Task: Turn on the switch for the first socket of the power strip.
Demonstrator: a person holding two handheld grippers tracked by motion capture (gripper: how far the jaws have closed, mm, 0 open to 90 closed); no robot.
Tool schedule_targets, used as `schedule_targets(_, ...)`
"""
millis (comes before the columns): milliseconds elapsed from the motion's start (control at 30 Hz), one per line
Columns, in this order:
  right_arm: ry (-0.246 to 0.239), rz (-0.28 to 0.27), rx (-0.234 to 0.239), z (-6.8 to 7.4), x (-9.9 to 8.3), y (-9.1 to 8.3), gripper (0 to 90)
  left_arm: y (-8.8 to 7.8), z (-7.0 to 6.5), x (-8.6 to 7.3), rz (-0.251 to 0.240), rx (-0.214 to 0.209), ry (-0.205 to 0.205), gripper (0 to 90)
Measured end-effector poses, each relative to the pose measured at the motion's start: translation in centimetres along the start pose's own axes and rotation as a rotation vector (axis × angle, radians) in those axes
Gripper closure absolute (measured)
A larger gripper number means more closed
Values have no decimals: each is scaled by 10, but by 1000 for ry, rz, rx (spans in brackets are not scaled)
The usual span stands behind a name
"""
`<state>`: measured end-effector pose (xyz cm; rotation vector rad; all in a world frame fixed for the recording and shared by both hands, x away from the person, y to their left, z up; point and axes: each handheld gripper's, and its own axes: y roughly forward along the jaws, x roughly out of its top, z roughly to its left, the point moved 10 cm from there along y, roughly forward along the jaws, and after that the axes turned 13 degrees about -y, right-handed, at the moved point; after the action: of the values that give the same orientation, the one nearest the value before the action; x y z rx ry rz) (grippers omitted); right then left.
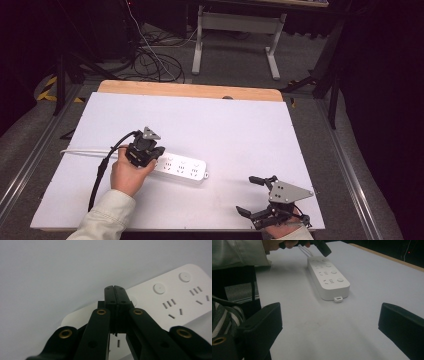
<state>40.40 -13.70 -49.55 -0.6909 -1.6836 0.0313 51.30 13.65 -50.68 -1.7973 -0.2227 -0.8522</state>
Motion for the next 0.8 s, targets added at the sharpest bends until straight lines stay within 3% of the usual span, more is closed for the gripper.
schedule_targets(100,-1,0,0,0,0,0,55,-9,-5,2,-14,-6,16,900)
schedule_targets(233,-1,-5,0,0,1,-1,56,-18,-11,4,-33,-30,5,900)
schedule_targets(267,-1,-4,1,0,1,0,56,-20,-10,5,-35,-18,23,900)
schedule_targets(533,-3,-2,2,0,0,0,56,-44,-13,15,-86,-18,51,900)
schedule_targets(733,-4,-3,3,0,1,0,56,-48,-15,14,-95,-15,70,900)
schedule_targets(800,-3,-3,3,0,1,0,56,-49,-17,15,-110,-37,87,899)
